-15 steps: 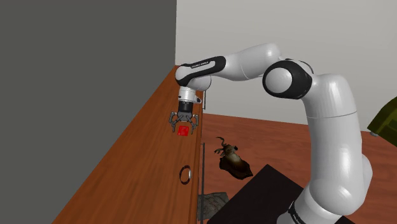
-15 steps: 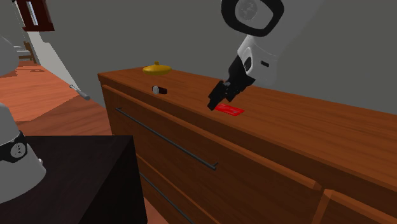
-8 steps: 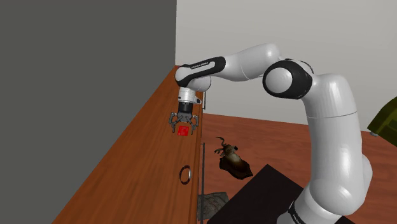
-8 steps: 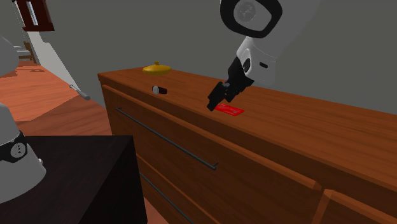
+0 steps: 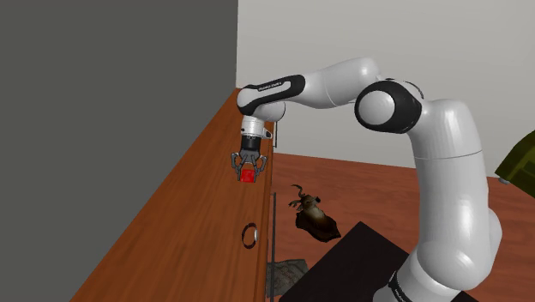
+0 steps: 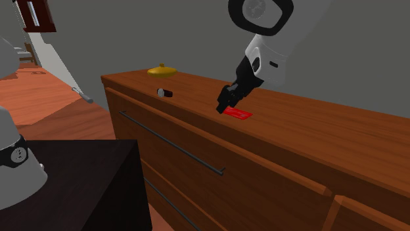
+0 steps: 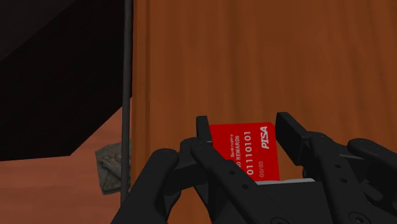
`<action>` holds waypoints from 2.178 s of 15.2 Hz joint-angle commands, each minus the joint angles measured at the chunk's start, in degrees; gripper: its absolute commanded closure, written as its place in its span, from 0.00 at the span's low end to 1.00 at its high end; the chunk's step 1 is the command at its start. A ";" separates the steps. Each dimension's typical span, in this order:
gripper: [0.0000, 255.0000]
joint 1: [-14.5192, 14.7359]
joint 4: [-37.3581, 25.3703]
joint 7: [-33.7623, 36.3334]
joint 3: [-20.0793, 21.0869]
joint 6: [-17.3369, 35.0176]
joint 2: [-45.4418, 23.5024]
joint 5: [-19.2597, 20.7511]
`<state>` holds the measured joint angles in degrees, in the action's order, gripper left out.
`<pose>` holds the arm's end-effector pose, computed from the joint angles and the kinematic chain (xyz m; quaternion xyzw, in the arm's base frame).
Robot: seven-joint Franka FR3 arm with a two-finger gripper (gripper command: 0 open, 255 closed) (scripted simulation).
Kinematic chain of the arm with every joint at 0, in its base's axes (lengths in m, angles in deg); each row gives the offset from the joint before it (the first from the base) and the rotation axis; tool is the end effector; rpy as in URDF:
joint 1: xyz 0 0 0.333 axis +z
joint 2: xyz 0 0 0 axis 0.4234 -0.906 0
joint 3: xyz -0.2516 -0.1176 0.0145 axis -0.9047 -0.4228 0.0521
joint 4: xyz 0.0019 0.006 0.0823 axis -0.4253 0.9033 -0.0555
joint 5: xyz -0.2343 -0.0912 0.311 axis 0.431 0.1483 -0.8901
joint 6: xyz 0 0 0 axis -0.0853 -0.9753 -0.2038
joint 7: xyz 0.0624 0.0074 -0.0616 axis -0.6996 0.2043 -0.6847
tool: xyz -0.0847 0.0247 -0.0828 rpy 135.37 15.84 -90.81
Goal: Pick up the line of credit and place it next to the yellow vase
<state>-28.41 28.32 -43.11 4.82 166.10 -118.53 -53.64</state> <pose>0.6270 0.0812 0.2686 -0.8909 0.3521 0.2657 0.1083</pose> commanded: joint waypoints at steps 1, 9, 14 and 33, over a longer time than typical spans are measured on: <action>1.00 0.20 0.17 -0.02 0.11 0.93 -0.74 -0.02; 1.00 0.03 -1.62 1.44 0.21 -3.14 1.80 -0.17; 1.00 -0.14 -3.59 2.50 0.31 -6.12 3.00 -0.25; 1.00 1.22 -0.13 7.33 1.85 -10.48 12.48 -2.32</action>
<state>-27.45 25.73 -35.96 6.47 154.66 -107.72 -55.58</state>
